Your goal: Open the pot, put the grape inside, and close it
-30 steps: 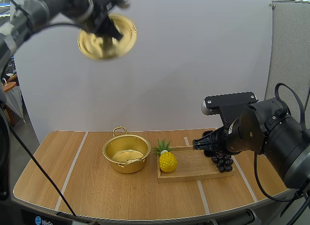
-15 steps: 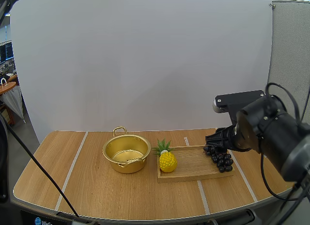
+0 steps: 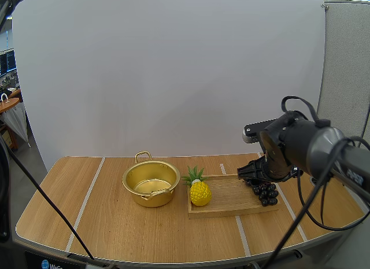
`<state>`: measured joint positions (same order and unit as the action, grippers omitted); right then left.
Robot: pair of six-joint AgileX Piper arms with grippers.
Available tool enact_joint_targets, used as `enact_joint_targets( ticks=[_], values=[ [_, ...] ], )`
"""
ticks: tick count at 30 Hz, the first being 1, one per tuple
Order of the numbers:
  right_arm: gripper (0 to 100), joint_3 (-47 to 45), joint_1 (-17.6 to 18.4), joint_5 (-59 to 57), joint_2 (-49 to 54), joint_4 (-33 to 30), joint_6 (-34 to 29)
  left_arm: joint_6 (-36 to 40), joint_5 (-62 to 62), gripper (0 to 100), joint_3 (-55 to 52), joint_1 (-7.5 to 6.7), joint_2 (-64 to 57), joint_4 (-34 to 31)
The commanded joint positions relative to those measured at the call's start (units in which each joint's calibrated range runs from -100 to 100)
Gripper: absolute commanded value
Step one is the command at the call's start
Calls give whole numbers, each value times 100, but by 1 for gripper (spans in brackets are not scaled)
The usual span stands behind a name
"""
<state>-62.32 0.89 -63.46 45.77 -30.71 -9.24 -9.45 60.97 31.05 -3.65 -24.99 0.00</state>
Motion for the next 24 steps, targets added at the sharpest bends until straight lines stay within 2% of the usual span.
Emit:
enact_joint_targets(
  ticks=[1, 5, 11, 14, 24],
  values=[
    [100, 200, -268, 369, -340, -86, 191, 42, -267, 0, 52, -19, -15, 0],
    [100, 479, -640, 908, -668, 259, 787, 42, -267, 0, 52, -19, -15, 0],
    [100, 860, -1033, 1321, -1214, 1851, 2391, 42, -267, 0, 52, -19, -15, 0],
    [100, 920, -1084, 1435, -1495, 2346, 2919, 42, -267, 0, 52, -19, -15, 0],
    [100, 965, -1142, 1902, -2397, 2354, 3162, 42, -267, 0, 52, -19, -15, 0]
  ],
)
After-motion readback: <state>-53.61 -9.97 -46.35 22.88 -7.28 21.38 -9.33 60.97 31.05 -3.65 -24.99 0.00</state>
